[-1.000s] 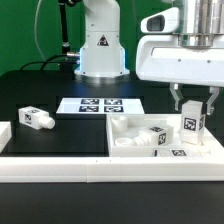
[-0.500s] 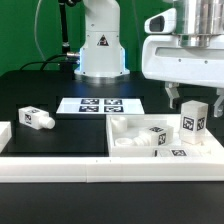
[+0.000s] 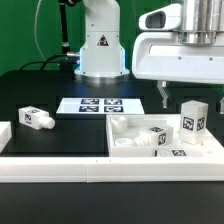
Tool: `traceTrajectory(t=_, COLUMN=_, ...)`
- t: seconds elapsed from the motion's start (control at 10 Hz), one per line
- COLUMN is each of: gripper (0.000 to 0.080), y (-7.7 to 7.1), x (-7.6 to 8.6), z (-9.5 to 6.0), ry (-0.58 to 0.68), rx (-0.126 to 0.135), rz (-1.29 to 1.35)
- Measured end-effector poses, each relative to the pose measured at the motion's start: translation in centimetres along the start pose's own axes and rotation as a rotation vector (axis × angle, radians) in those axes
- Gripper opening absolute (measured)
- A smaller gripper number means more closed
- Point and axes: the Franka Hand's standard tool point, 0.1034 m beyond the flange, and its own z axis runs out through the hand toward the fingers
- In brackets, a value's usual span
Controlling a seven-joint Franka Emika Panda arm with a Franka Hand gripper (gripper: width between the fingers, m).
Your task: Assemble one leg
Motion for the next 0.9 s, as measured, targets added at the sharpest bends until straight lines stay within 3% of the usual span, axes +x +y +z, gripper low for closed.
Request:
traceTrajectory(t=0.2, gripper=0.0649, y=-0.01, x=0.04, z=0.0, ry=0.005, rx=-0.003, rz=-0.168)
traceTrajectory(t=0.4, gripper=0.0649, y=0.03, x=0.04, z=0.17, ry=0.015, rx=-0.036, rz=-0.468)
traceTrajectory(t=0.6, gripper=0.0649, y=-0.07, x=0.25, z=-0.01, ry=0.016, rx=-0.053, rz=-0.709)
traceTrajectory(t=0.9, gripper=0.0649, y=-0.08, x=0.61, z=-0.35, ry=0.003, rx=-0.063, rz=-0.957)
